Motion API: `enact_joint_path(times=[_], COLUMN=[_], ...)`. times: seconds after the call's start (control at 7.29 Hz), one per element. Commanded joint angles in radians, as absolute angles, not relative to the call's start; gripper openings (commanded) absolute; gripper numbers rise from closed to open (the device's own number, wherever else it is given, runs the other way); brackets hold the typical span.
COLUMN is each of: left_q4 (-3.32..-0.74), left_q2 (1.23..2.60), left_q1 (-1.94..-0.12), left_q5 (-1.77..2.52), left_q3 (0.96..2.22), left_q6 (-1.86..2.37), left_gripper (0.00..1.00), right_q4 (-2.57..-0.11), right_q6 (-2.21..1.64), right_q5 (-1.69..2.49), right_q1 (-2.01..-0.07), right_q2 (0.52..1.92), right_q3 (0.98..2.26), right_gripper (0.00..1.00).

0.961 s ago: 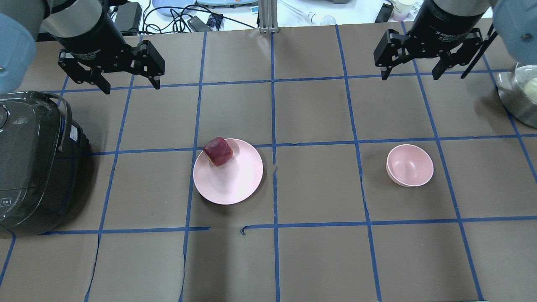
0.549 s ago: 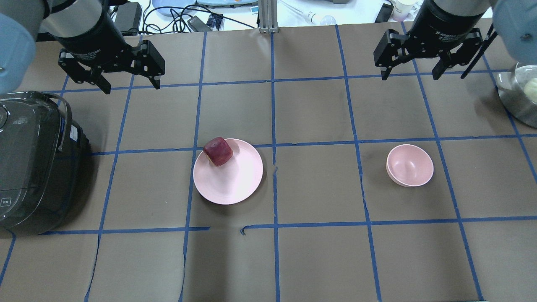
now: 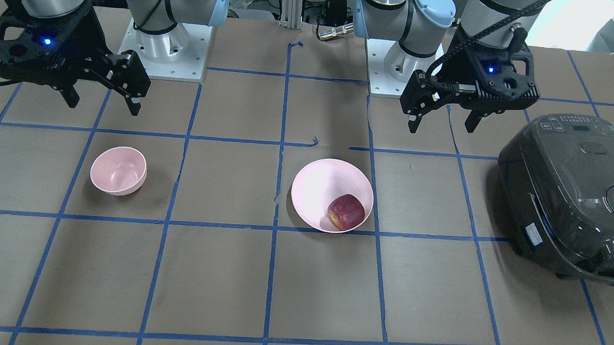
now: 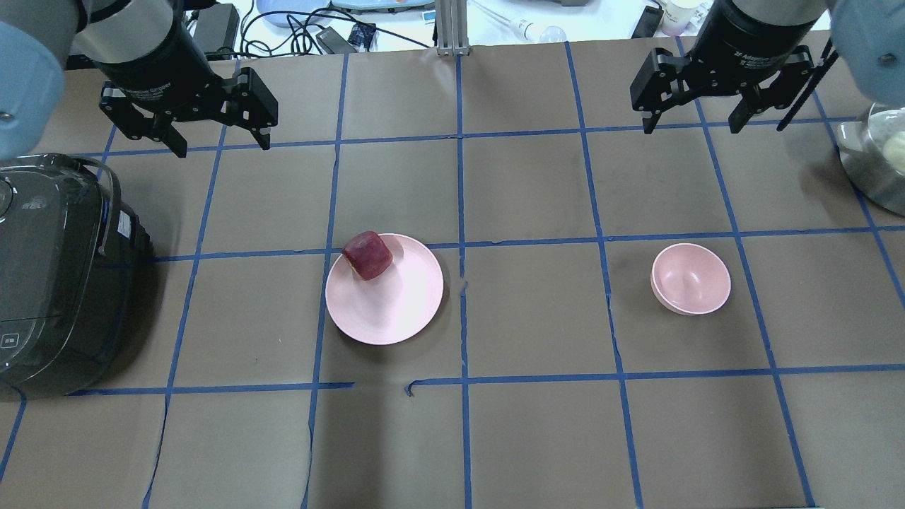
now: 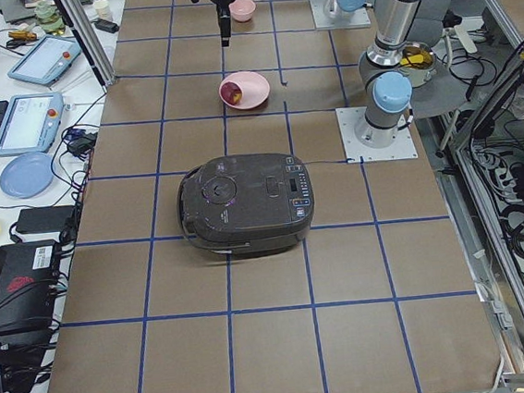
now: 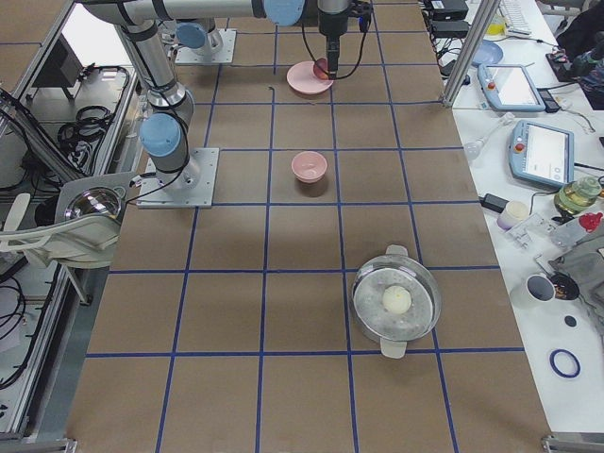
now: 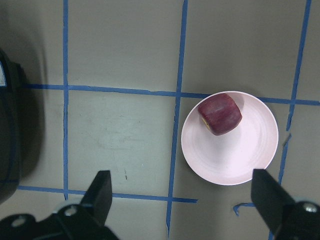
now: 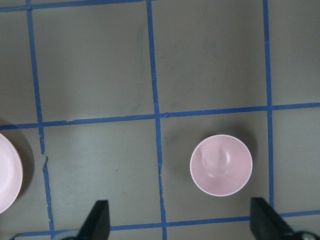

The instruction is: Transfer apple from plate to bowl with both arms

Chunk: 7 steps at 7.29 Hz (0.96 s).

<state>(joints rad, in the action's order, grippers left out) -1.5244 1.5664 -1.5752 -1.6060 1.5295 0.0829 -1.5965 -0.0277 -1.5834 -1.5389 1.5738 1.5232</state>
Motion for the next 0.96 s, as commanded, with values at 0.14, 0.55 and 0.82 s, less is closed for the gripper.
enact_joint_path(times=[0.14, 0.55, 0.82], left_q4=[-1.523, -1.523, -1.519], left_q2=[1.569, 1.568, 1.568], left_q1=[-1.575, -1.575, -1.572], left_q5=[-1.606, -1.608, -1.608], left_q3=[1.528, 1.528, 1.529], left_q6=[0.083, 0.061, 0.045], left_gripper=[1.0, 1.0, 1.0], right_q4=[-1.595, -1.595, -1.594], right_q6=[-0.028, -0.029, -0.029], right_q5=[-1.582, -1.582, -1.585], right_q1=[-1.54, -1.54, -1.54], right_q2=[1.574, 1.578, 1.58], right_q3=[1.523, 1.525, 1.526], right_gripper=[1.0, 1.0, 1.0])
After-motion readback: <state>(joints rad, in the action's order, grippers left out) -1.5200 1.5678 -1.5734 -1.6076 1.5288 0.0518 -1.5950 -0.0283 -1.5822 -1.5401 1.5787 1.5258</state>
